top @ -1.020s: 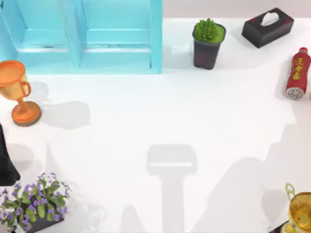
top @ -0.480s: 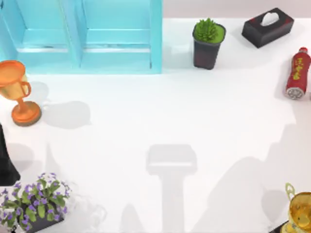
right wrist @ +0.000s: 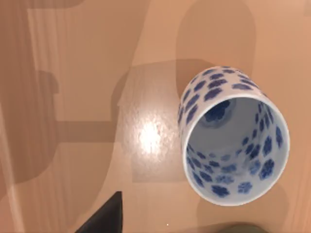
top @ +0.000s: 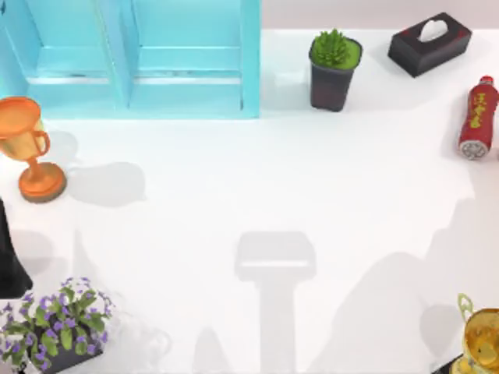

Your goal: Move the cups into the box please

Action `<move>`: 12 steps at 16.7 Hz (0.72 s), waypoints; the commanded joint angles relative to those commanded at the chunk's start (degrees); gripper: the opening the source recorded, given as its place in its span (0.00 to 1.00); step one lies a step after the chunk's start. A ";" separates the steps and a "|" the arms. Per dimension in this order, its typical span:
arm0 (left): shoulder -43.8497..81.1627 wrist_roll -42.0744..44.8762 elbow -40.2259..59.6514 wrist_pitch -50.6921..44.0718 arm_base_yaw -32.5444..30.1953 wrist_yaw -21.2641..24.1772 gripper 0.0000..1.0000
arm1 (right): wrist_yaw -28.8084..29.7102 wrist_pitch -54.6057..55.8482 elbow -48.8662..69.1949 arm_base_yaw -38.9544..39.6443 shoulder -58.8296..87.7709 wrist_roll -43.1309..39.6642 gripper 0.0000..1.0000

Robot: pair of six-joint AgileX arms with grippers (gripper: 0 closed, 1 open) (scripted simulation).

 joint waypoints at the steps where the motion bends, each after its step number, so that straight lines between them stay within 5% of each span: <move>1: 0.00 0.00 0.00 0.00 0.00 0.00 1.00 | 0.00 0.00 0.00 0.00 0.00 0.00 1.00; 7: 0.00 0.00 0.00 0.00 0.00 0.00 1.00 | -0.10 -2.28 2.33 -0.16 0.45 -0.02 1.00; 12: 0.00 0.00 0.00 0.00 0.00 0.00 1.00 | -0.08 -15.92 16.99 -0.36 1.47 -0.21 1.00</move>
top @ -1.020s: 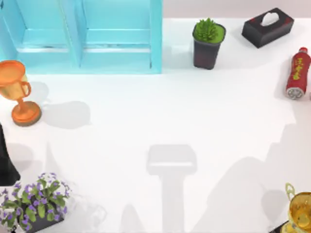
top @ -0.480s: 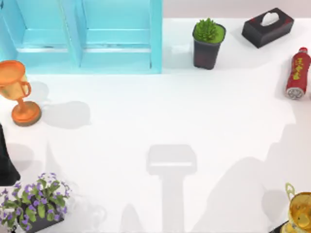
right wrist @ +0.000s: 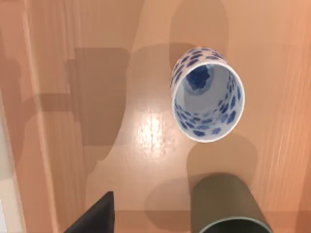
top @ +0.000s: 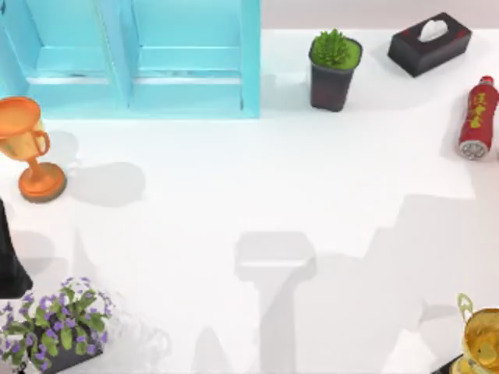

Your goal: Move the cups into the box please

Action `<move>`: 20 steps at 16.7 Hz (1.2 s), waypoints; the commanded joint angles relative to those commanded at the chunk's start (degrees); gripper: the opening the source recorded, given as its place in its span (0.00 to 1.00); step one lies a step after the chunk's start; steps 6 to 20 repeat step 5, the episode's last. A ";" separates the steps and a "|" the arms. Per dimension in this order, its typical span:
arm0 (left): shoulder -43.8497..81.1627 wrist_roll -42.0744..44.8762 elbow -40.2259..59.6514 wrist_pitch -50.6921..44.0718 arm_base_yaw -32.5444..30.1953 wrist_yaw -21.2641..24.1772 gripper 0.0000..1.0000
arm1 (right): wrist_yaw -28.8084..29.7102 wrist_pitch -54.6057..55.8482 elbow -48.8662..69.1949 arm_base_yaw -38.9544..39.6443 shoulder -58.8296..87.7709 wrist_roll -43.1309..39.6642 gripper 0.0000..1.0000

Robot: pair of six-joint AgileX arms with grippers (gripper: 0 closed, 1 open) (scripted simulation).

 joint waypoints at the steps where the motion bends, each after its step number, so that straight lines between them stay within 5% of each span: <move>1: 0.00 0.00 0.00 0.00 0.00 0.00 1.00 | 0.03 -2.62 2.72 0.01 0.04 -0.03 1.00; 20: 0.00 0.00 0.00 0.00 0.00 0.00 1.00 | 0.09 -7.33 7.57 0.11 -0.14 -0.04 1.00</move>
